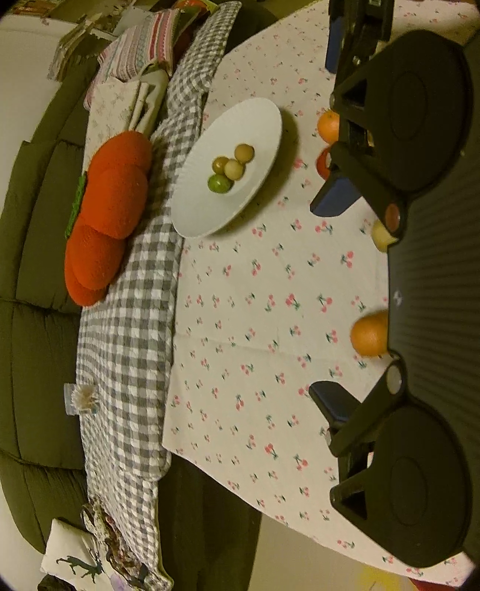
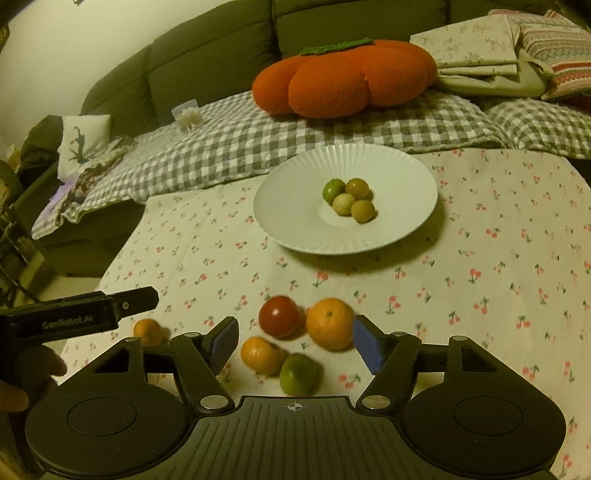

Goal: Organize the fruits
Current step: 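Move both tools back toward the oranges, tomato and lime on the cloth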

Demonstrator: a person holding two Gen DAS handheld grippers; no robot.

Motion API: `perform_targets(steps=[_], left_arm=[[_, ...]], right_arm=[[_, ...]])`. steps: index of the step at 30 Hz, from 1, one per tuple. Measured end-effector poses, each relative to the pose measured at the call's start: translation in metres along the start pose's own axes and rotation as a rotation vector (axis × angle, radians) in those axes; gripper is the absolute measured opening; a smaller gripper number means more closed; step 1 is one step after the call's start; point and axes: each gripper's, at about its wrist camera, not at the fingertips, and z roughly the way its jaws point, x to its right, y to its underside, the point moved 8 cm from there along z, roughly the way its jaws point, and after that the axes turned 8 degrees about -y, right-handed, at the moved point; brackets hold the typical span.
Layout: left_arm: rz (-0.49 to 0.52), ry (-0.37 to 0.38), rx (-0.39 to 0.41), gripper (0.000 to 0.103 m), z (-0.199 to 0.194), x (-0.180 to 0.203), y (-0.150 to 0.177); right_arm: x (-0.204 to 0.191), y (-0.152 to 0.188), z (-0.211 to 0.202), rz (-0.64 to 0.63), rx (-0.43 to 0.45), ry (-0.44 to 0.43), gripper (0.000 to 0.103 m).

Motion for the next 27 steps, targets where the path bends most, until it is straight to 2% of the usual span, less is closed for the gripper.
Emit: perform_targets(steps=[9, 27], left_arm=[[-0.020, -0.007, -0.042, 0.095, 0.004, -0.017, 0.011], [0.031, -0.062, -0.072, 0.092, 0.026, -0.016, 0.035]], right_arm=[[0.011, 0.005, -0.006, 0.051, 0.009, 0.007, 0.069], [-0.001, 0.032, 0.025, -0.071, -0.109, 0.014, 0.068]])
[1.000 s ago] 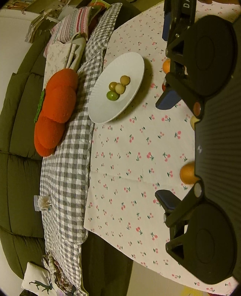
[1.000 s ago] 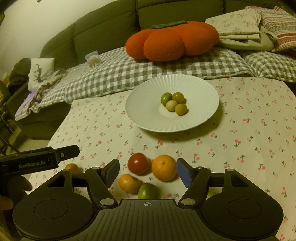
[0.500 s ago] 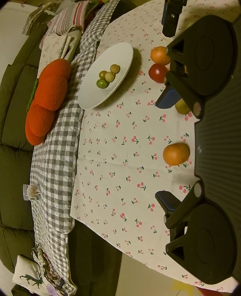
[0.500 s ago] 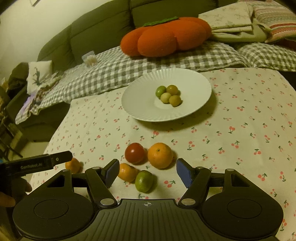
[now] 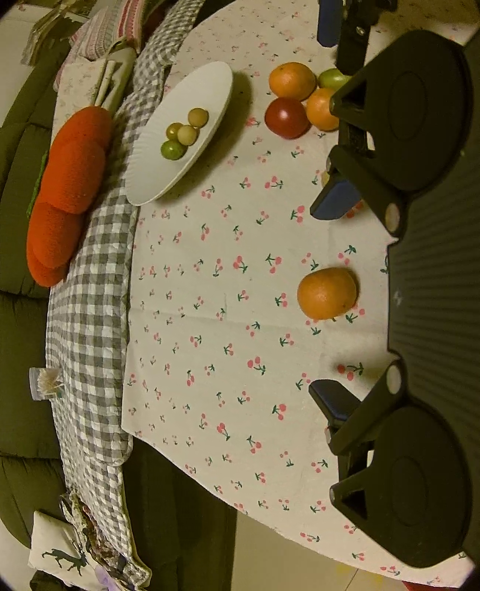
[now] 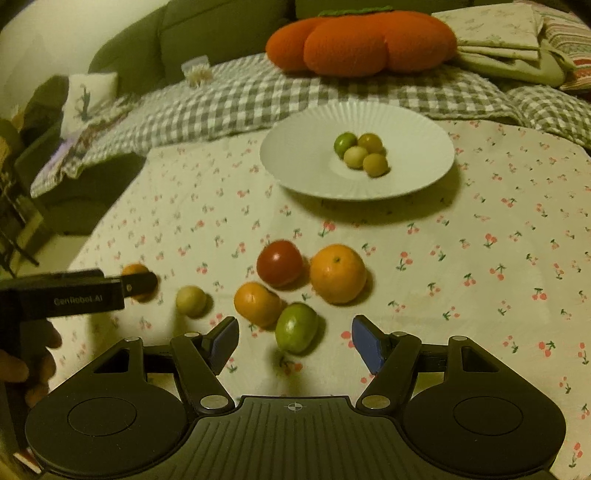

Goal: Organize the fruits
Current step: 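Move both tools back toward the oranges, tomato and lime on the cloth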

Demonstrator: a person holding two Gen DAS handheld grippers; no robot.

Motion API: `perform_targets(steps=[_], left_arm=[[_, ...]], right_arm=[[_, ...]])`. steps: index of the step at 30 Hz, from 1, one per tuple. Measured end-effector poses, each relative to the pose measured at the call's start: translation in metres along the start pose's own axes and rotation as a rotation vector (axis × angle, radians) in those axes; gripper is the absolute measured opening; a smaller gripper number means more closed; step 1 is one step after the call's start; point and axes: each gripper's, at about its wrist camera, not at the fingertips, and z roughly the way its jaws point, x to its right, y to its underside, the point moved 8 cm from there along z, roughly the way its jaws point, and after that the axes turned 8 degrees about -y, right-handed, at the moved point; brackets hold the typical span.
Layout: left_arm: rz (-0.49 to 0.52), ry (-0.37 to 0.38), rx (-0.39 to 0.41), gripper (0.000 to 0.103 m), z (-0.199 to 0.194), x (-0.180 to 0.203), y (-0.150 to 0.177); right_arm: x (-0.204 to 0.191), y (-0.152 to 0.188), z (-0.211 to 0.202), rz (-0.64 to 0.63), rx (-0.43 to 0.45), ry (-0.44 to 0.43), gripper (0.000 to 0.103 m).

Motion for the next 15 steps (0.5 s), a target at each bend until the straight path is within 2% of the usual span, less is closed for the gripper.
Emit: perform_targets(steps=[2, 7, 9, 11, 13, 15], left_arm=[[0.005, -0.007, -0.003, 0.086, 0.002, 0.000, 0.001], [0.008, -0.009, -0.009, 0.083, 0.006, 0.001, 0.004], [0.012, -0.013, -0.011, 0.077, 0.007, 0.001, 0.004], [0.013, -0.008, -0.019, 0.062, 0.009, 0.002, 0.006], [0.014, -0.003, -0.032, 0.051, 0.012, 0.002, 0.008], [0.018, -0.012, -0.023, 0.047, 0.013, 0.002, 0.008]], right_arm=[[-0.001, 0.003, 0.004, -0.015, -0.013, 0.002, 0.068], [-0.007, 0.008, 0.010, -0.057, -0.030, 0.006, 0.067], [-0.010, 0.009, 0.011, -0.075, -0.030, 0.003, 0.062], [-0.011, 0.010, 0.013, -0.091, -0.036, 0.005, 0.059], [-0.011, 0.011, 0.017, -0.100, -0.044, 0.012, 0.054], [-0.010, 0.011, 0.019, -0.105, -0.047, 0.014, 0.048]])
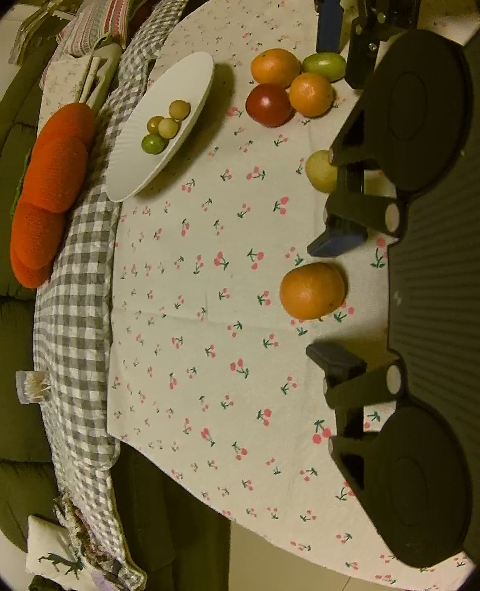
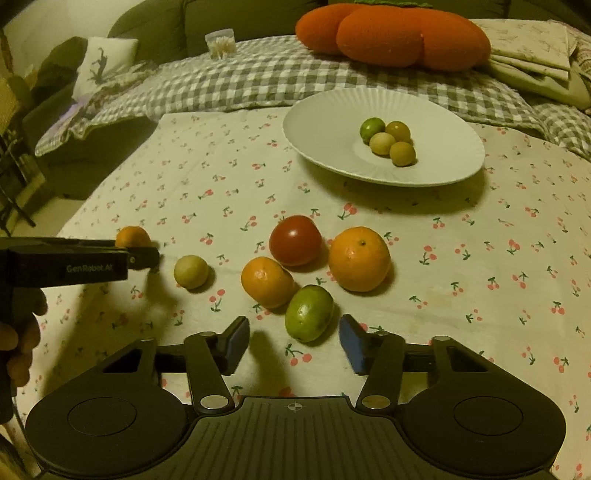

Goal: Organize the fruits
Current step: 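Move both tools back toward the oranges, tomato and lime on the cloth, then grasp an orange with the left tool while the right tool grasps a green lime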

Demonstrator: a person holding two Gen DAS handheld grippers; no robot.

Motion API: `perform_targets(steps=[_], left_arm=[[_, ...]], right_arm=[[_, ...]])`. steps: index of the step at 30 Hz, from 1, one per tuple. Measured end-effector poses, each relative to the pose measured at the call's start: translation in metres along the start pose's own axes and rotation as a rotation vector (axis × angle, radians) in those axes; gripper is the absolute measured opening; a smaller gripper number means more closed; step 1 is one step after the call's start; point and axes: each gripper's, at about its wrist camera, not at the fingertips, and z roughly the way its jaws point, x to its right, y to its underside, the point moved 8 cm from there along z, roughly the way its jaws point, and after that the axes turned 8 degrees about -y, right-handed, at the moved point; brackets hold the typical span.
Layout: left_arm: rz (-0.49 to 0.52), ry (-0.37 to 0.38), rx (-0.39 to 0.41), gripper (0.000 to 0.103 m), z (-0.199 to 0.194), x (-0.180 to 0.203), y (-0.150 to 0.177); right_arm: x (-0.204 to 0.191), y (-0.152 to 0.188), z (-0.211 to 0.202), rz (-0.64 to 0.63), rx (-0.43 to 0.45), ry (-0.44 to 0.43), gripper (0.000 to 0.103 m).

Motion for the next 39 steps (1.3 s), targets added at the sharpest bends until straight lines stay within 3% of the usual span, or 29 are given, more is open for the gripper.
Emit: perform_targets(steps=[5, 8, 16, 39], left_arm=[[-0.008, 0.008, 0.005, 0.031, 0.000, -0.001, -0.003], [-0.012, 0.012, 0.006, 0.031, 0.000, -0.001, -0.003], [-0.016, 0.011, 0.008, 0.030, 0.001, 0.000, -0.003], [-0.036, 0.043, 0.022, 0.029, -0.013, 0.004, -0.012]], right_arm=[[0.000, -0.001, 0.003, -0.016, 0.003, 0.011, 0.043], [0.001, -0.002, 0.005, -0.018, 0.007, 0.018, 0.043], [0.004, -0.006, 0.006, -0.010, 0.014, 0.024, 0.029], [0.006, -0.012, -0.008, 0.011, 0.041, 0.020, 0.028]])
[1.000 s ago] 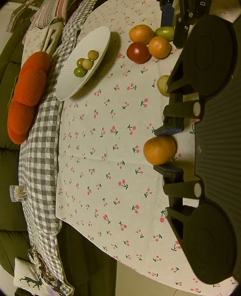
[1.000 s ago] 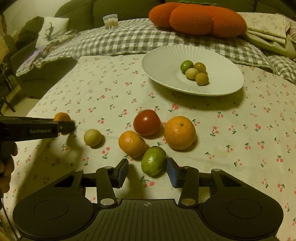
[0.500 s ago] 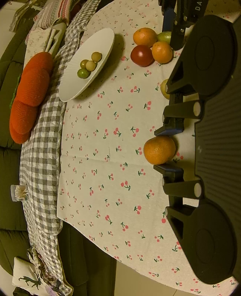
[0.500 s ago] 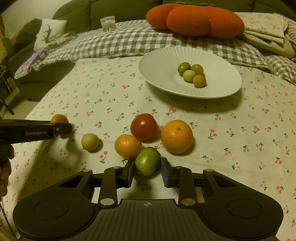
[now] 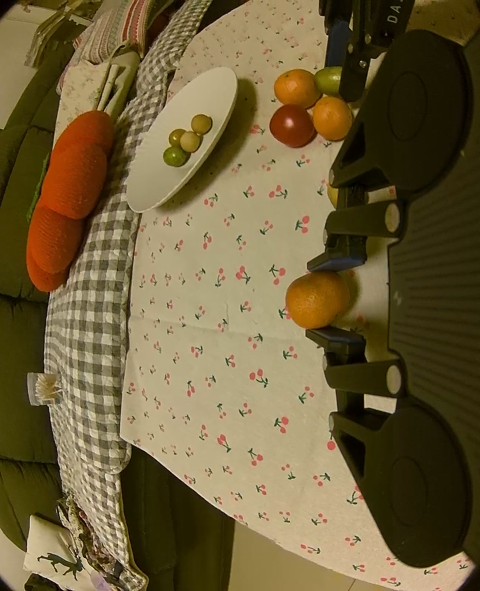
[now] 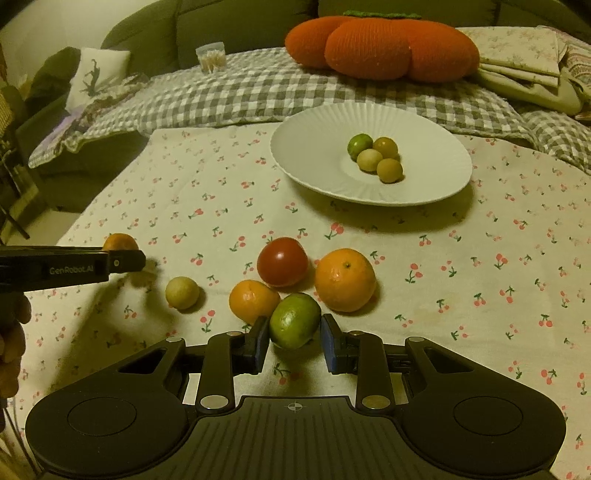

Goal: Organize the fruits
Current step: 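Grasp an orange with the left tool while the right tool grasps a green lime, then carry the held orange and lime up and over the white plate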

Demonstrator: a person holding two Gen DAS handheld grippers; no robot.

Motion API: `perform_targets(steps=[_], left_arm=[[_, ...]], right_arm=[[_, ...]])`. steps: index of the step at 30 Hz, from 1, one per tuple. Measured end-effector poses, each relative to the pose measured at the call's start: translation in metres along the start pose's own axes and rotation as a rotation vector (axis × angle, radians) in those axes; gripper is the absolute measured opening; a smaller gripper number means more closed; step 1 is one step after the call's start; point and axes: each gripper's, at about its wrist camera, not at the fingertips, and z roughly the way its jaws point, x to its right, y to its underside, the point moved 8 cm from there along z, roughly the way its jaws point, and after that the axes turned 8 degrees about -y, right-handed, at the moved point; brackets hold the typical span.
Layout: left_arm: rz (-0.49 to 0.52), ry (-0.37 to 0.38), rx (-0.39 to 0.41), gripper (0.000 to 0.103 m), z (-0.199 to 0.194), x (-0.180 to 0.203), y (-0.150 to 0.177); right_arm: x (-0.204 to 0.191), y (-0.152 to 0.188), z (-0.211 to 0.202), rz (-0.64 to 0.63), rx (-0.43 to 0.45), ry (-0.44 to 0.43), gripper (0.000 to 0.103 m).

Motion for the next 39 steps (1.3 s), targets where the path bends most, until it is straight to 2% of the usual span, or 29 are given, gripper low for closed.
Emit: perform_targets(steps=[27, 39], left_arm=[[-0.010, 0.097, 0.088, 0.029, -0.027, 0.032, -0.031], [0.023, 0.167, 0.150, 0.029, -0.031, 0.069, -0.053]], right_arm=[[0.019, -0.033, -0.033, 0.025, 0.145, -0.019, 0.028], [0.040, -0.050, -0.041, 0.053, 0.195, 0.001, 0.028]])
